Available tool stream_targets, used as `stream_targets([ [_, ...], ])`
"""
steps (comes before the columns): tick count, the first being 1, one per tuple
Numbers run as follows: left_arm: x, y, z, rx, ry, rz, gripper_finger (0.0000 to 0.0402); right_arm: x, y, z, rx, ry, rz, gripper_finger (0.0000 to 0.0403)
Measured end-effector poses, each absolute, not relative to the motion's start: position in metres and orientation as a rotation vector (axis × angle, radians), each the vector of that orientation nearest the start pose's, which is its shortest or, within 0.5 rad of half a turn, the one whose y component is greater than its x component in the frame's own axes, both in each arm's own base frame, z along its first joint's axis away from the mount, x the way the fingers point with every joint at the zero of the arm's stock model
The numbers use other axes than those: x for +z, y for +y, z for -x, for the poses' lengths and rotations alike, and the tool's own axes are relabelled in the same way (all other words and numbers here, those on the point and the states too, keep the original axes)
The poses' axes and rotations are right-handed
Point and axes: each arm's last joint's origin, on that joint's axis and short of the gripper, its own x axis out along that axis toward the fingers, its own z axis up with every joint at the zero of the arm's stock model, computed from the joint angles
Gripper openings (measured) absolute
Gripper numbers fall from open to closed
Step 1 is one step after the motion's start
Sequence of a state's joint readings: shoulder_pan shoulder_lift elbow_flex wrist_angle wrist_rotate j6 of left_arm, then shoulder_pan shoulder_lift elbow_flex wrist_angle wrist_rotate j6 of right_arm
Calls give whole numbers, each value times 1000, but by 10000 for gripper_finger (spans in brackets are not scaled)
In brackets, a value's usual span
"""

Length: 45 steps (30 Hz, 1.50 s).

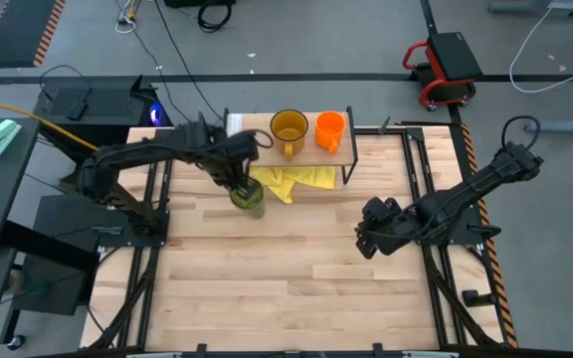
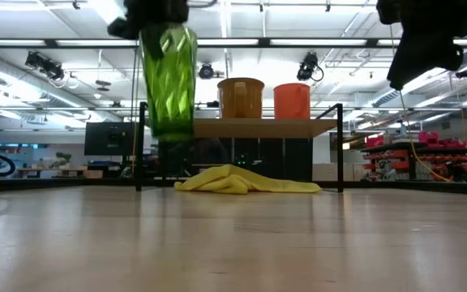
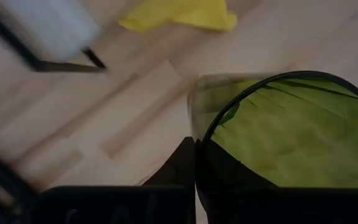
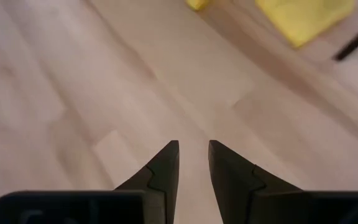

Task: Stack small to large cups/mugs on shelf
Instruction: Put the green cup on the shelf

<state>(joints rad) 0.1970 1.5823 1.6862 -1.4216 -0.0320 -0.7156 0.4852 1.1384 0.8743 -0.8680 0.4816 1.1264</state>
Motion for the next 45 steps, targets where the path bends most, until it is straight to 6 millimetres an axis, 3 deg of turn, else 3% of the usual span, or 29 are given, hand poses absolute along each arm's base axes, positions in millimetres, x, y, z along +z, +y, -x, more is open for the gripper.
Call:
stream_targets([
  [9, 422, 90, -249, 761, 1036, 733, 12, 230, 85, -157, -340, 638, -730, 94],
  [17, 443, 125, -243, 814, 930, 755, 12, 227, 81, -154, -339, 614, -736, 94],
  [26, 434, 172, -260, 826, 941, 776, 12, 227, 75, -157, -370, 605, -727, 94],
  [31, 427, 192, -256, 869, 956, 791, 12, 227, 75, -157, -369, 607, -725, 94],
  [45, 419, 204, -249, 908, 974, 820, 12, 226, 71, -158, -382, 611, -688, 94],
])
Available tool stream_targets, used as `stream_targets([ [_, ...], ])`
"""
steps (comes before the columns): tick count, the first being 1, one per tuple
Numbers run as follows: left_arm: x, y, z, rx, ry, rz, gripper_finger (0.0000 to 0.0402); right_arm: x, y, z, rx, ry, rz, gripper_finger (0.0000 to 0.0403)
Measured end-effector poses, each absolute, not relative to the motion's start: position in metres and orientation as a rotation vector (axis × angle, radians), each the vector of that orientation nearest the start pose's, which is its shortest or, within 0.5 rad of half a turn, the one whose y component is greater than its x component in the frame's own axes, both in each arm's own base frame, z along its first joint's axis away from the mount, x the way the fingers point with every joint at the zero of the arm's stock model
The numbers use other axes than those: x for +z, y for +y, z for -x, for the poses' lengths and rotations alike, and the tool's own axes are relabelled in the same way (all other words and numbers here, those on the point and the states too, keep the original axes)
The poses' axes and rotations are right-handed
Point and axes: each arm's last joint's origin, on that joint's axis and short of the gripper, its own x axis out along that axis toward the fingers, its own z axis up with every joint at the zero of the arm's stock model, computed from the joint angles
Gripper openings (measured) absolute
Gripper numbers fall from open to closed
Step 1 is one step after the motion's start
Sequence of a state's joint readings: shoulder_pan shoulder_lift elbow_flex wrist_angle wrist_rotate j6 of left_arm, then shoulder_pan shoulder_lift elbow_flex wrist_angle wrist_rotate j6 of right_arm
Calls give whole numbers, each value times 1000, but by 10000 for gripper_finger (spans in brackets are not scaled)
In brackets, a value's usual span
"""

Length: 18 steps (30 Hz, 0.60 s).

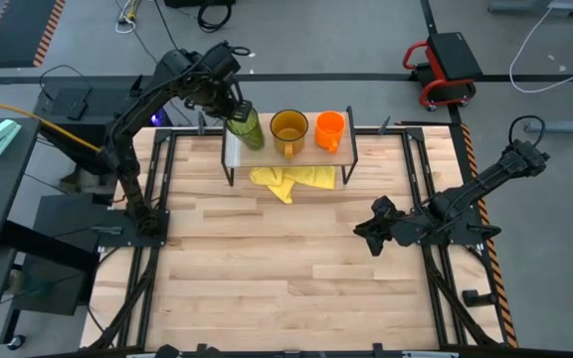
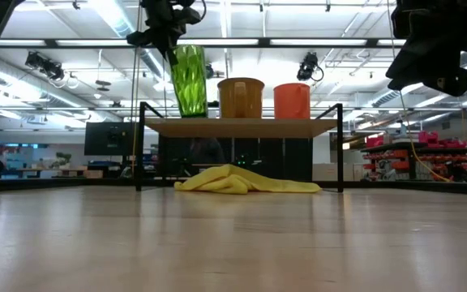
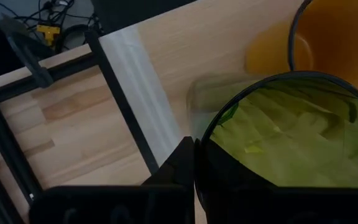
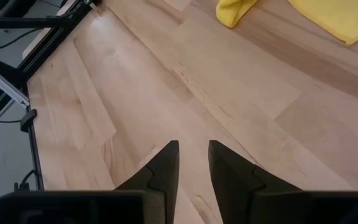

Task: Stack small to large cups/mugs on shelf
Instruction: Put the green cup on the shelf

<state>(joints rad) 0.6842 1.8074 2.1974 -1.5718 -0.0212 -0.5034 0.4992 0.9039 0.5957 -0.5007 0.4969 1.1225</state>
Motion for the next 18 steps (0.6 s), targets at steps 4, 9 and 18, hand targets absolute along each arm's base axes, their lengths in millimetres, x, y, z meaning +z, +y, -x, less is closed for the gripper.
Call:
stream_targets([
  [4, 416, 205, -250, 910, 987, 823, 12, 226, 71, -158, -374, 619, -691, 94],
  [9, 416, 205, -250, 925, 985, 814, 12, 226, 71, -158, -373, 619, -692, 94],
  [18, 414, 206, -252, 927, 987, 815, 12, 226, 71, -158, -372, 619, -693, 94],
])
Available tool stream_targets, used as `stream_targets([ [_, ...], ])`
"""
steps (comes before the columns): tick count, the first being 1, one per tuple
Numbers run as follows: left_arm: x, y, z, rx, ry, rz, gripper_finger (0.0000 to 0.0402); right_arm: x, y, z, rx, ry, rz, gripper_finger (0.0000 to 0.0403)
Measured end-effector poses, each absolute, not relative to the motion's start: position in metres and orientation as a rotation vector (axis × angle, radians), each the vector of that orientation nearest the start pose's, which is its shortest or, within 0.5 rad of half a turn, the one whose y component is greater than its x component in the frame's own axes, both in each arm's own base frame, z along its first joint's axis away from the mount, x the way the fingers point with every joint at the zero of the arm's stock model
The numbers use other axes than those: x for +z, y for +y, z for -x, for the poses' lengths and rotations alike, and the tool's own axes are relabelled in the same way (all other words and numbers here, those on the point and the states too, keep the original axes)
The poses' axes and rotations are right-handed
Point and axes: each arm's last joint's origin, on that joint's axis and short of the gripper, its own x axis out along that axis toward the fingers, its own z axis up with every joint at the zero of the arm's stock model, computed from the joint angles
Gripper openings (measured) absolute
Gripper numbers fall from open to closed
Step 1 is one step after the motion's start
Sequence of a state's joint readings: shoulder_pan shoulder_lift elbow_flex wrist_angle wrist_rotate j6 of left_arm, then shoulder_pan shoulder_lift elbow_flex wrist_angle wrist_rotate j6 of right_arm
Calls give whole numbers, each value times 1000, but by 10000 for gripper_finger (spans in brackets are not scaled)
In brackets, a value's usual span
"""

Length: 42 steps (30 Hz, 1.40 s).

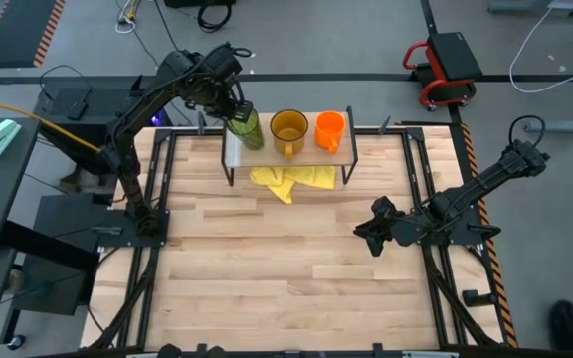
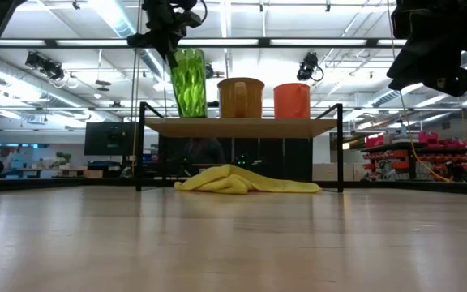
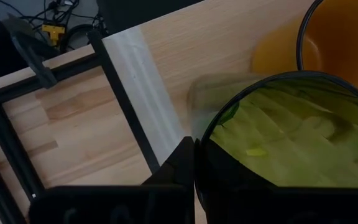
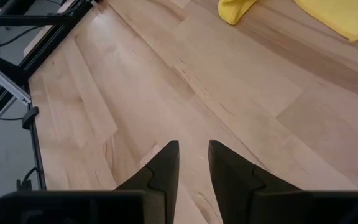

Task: Stack small to large cups/mugs on shelf
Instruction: Put the green cup on the shelf, then return to Home Position

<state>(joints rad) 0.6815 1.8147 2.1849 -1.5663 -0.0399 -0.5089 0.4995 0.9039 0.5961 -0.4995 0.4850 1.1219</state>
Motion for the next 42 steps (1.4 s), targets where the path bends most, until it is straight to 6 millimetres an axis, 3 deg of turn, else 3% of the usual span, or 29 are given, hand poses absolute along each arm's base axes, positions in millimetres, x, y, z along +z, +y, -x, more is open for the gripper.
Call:
stream_targets([
  [11, 413, 206, -254, 921, 997, 811, 13, 226, 71, -158, -372, 619, -693, 94],
  [17, 413, 206, -254, 909, 1012, 789, 44, 226, 71, -158, -372, 619, -692, 94],
  [28, 413, 206, -254, 907, 1012, 786, 52, 226, 71, -158, -364, 622, -668, 94],
  [42, 426, 197, -244, 901, 966, 777, 102, 226, 71, -158, -358, 625, -650, 94],
])
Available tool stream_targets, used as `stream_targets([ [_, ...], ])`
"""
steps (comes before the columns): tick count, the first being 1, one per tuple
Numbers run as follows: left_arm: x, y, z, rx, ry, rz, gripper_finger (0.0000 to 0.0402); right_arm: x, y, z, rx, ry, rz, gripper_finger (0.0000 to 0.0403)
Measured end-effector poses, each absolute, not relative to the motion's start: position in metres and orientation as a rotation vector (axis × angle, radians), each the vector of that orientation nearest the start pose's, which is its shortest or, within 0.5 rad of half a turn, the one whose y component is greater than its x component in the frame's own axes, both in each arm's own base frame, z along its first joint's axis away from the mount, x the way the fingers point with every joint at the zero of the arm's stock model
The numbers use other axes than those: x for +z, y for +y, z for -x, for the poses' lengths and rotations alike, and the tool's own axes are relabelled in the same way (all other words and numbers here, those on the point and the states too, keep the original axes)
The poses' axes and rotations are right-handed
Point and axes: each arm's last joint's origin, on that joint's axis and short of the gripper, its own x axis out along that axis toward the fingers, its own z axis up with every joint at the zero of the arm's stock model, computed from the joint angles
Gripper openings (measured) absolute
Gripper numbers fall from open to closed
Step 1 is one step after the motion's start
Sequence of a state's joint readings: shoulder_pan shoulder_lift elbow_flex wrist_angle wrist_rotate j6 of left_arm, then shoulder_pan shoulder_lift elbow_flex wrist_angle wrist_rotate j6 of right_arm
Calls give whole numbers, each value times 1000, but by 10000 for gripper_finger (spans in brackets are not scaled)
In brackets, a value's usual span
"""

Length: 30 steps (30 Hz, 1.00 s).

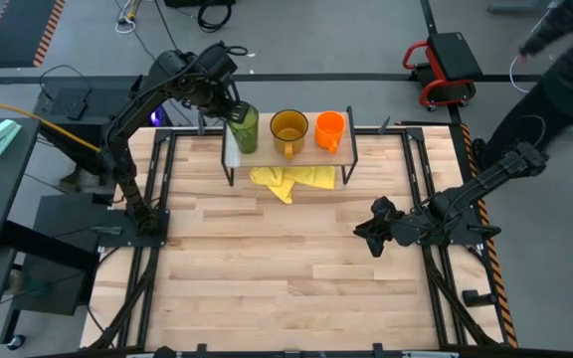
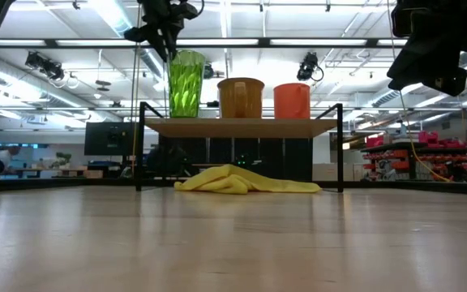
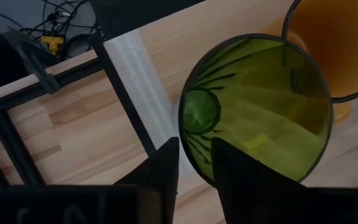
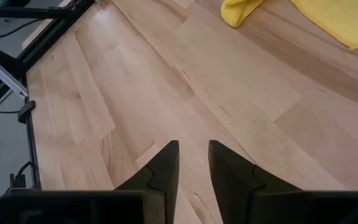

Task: Stack small to large cups/mugs on shelf
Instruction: Return to Home Position

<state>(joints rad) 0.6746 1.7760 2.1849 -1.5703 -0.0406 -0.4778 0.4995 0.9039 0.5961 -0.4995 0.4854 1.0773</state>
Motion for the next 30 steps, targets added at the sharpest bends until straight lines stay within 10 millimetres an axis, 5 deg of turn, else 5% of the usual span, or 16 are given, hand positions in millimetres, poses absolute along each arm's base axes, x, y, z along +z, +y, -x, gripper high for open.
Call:
stream_targets([
  [10, 438, 186, -234, 860, 929, 764, 128, 226, 71, -158, -359, 624, -653, 94],
  [19, 479, 150, -189, 849, 757, 752, 130, 228, 71, -158, -358, 623, -655, 94],
  [30, 515, 83, -140, 776, 567, 699, 130, 277, 81, -166, -148, 624, -788, 94],
])
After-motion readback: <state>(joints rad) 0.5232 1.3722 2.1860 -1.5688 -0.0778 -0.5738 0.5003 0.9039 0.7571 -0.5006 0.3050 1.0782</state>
